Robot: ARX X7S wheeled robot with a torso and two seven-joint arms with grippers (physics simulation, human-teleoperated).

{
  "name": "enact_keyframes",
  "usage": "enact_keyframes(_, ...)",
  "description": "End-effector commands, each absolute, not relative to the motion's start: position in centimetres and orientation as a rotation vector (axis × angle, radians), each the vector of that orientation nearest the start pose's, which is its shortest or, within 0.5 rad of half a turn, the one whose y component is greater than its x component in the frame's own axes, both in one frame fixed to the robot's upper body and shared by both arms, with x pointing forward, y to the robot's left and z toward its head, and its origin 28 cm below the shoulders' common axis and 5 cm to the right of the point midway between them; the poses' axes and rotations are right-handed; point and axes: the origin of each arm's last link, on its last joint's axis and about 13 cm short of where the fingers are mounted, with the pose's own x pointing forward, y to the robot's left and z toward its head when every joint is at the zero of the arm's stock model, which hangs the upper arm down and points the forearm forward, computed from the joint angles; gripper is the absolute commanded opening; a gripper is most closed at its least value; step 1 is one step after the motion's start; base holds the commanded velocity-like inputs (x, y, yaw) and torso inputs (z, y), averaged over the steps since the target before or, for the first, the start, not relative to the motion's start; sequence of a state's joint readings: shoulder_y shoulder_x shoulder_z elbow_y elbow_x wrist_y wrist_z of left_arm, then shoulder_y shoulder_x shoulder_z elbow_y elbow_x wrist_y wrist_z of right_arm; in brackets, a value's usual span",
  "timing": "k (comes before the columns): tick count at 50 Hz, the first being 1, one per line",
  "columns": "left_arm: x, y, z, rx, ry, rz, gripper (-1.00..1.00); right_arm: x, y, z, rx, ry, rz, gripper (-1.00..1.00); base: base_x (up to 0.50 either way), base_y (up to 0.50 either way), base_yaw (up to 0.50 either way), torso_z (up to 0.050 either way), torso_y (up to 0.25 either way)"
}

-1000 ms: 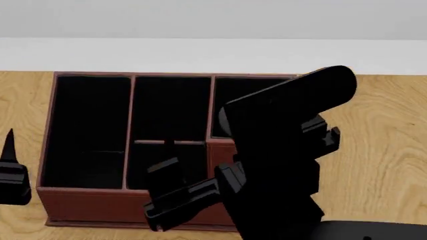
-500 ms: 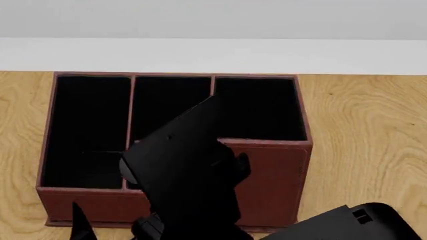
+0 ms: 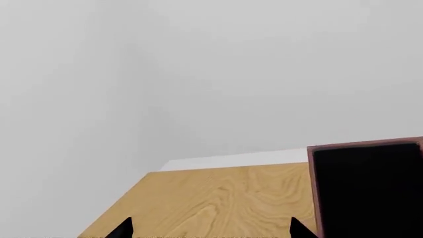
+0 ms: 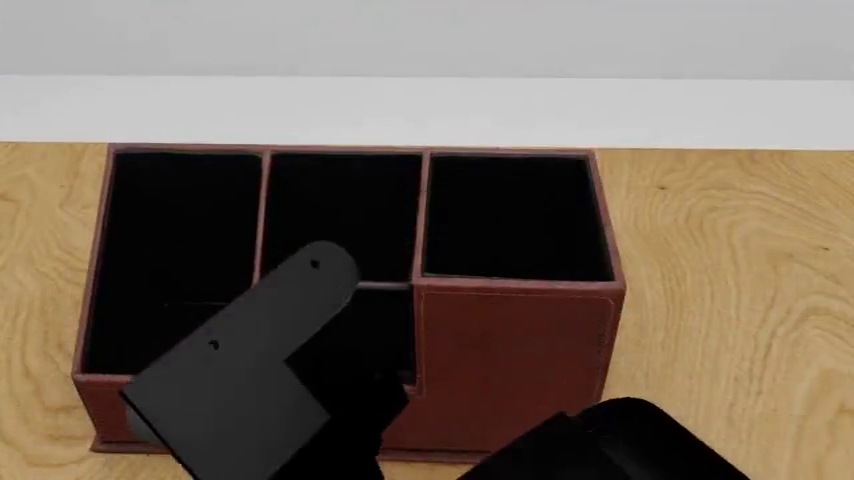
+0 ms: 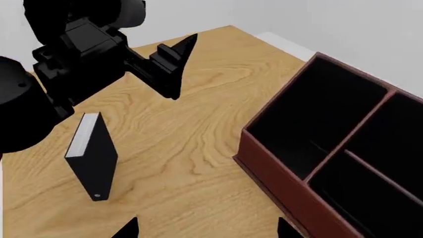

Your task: Pick up the white mug and place it to the right of the caddy.

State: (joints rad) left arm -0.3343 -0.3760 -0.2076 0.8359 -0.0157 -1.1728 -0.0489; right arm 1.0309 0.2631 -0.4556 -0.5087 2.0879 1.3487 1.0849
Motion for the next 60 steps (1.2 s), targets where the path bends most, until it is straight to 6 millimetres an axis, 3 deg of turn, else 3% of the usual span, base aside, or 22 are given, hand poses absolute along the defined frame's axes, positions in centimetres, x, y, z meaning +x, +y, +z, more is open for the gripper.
enact_keyframes(1,20.0,30.2,18.7,0.286,-0.042,0.361,1.0,17.9,-2.7,25.0,-0.244,0.399,1.027,1.0,0.0,0.0,0.0,0.0,0.0)
enact_keyframes(35,20.3,30.3,18.5,0.285,-0.041,0.36,1.0,16.8,-1.2,22.8,-0.21,0.616,1.126,1.0,0.0,0.0,0.0,0.0,0.0)
enact_keyframes(60,20.7,30.1,18.3,0.276,-0.047,0.336,1.0,14.8,-2.4,22.4,-0.201,0.714,1.035,1.0,0.0,0.0,0.0,0.0,0.0)
